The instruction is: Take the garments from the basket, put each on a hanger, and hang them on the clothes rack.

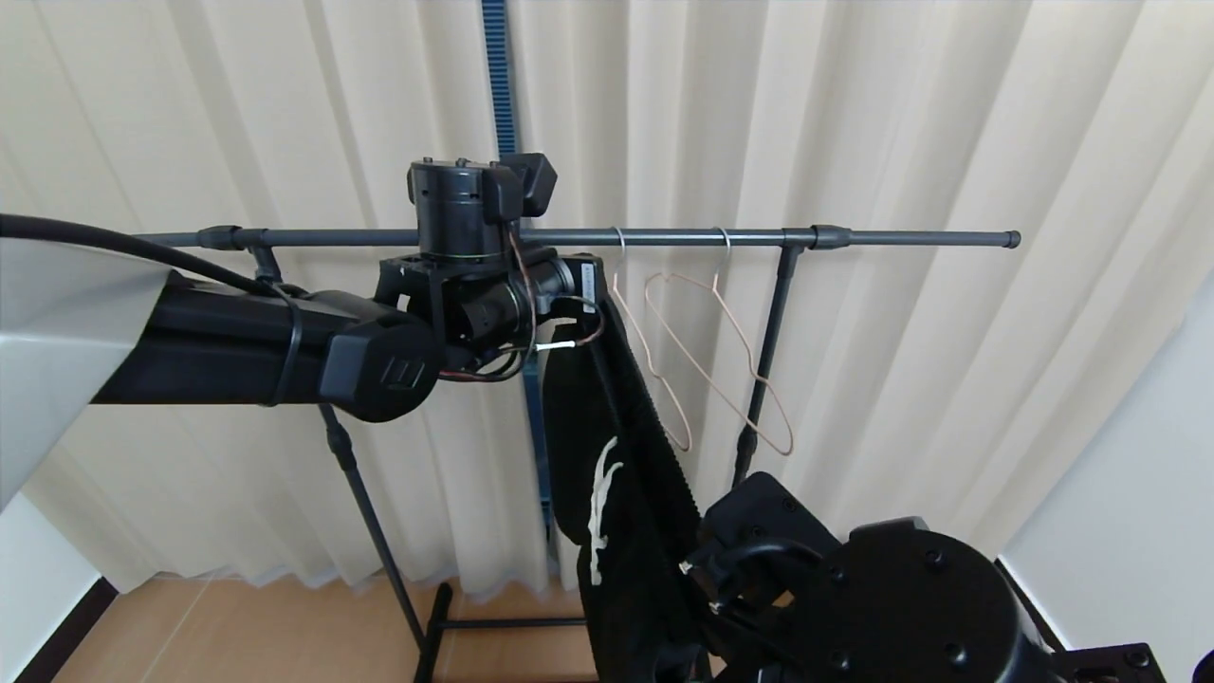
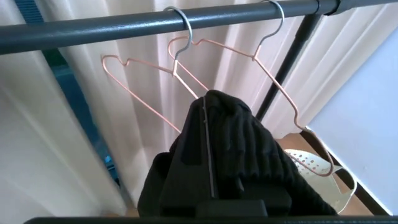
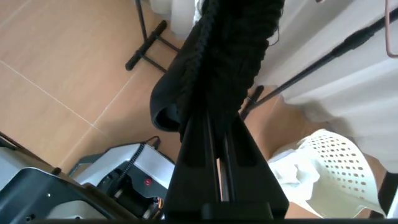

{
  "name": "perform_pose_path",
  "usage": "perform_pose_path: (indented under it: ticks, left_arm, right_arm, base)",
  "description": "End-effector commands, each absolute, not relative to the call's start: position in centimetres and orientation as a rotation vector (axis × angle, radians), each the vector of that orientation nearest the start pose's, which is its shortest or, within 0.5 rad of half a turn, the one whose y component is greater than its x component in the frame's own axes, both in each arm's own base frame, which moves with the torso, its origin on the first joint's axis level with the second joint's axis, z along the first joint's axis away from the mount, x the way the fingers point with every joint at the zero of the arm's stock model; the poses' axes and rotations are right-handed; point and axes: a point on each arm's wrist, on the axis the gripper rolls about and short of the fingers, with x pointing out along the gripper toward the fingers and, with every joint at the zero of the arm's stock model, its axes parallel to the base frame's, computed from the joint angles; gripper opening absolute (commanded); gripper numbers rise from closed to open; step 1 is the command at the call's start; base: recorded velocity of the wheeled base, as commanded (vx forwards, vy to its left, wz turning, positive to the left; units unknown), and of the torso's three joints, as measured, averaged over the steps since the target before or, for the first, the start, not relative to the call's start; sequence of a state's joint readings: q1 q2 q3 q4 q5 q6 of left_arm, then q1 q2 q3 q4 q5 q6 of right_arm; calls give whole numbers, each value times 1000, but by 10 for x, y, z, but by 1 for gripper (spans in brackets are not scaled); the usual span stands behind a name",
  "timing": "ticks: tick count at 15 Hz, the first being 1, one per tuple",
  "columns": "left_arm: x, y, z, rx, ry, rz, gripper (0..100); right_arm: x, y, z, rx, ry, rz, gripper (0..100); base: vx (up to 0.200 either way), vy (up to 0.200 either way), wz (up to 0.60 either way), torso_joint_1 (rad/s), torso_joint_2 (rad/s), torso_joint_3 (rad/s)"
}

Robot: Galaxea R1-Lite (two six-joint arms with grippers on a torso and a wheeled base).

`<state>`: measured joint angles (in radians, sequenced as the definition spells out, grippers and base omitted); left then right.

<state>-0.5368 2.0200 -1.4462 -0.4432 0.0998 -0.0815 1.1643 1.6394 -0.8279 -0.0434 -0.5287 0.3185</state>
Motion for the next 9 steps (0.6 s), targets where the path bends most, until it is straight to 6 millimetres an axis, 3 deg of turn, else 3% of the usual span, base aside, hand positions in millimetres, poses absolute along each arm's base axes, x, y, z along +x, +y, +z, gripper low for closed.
perform_pose_path:
  ticks: [1, 2, 3, 5, 6, 9]
  left_arm:
    - [335, -173, 234, 17, 158, -379, 0]
    - [322, -160, 234, 42, 178, -369, 0]
    - [320, -159, 234, 44, 181, -371, 0]
    - [278, -129, 223, 175, 287, -360, 0]
    - [268, -125, 219, 187, 313, -363, 0]
    - [223, -117, 189, 233, 430, -414, 0]
  right_arm:
    - [153, 216, 155, -304, 616, 344, 0]
    - [166, 209, 156, -303, 608, 282, 0]
    - [167, 208, 156, -304, 608, 277, 0]
    - [215, 198, 169, -228, 573, 138, 0]
    - [227, 198, 175, -212, 558, 117, 0]
    - [289, 206, 198, -142, 472, 26, 0]
  base:
    - [0, 0, 0, 0, 0, 0]
    - [0, 0, 0, 0, 0, 0]
    - [0, 0, 0, 0, 0, 0]
    - [0, 0, 0, 0, 0, 0]
    - [0, 0, 0, 0, 0, 0]
    - [0, 0, 0, 0, 0, 0]
